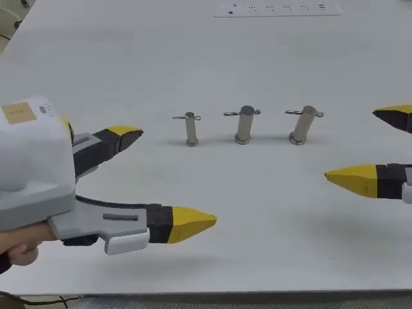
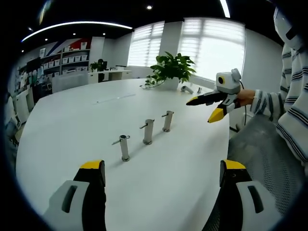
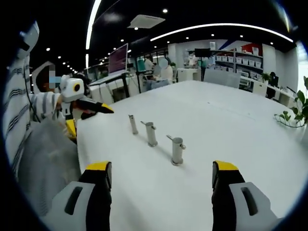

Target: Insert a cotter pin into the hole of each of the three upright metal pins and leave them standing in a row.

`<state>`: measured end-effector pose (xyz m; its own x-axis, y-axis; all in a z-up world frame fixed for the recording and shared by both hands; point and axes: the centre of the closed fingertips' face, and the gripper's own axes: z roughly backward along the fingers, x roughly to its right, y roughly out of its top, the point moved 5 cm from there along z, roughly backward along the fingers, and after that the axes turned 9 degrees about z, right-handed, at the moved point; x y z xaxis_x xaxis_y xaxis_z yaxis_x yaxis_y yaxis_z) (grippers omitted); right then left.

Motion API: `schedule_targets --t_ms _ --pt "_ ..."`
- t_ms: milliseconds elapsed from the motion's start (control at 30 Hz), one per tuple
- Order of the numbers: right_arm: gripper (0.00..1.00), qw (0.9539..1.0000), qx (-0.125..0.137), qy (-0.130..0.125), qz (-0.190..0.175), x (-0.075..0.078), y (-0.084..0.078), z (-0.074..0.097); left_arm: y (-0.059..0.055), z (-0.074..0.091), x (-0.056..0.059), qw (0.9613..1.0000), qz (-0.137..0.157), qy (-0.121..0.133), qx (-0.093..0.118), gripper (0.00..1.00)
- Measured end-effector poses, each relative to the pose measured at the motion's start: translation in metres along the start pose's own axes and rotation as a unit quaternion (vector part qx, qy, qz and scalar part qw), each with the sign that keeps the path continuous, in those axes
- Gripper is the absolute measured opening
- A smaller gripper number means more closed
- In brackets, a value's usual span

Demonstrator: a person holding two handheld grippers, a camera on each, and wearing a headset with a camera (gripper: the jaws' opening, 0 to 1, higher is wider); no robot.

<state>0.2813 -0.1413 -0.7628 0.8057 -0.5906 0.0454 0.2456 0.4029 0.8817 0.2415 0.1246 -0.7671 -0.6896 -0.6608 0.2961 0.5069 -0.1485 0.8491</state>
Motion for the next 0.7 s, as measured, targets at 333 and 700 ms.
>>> schedule_targets --t_ms 333,700 --pt "0.95 0.9996 -0.014 -0.016 -0.019 -0.012 -0.001 0.017 0.001 0.002 0.004 1.0000 0.002 -0.004 0.001 0.99" --pt "1.00 0.9980 -0.030 -0.013 -0.054 -0.027 -0.010 0.024 -0.011 0.008 0.002 0.9995 0.019 0.014 -0.020 0.99"
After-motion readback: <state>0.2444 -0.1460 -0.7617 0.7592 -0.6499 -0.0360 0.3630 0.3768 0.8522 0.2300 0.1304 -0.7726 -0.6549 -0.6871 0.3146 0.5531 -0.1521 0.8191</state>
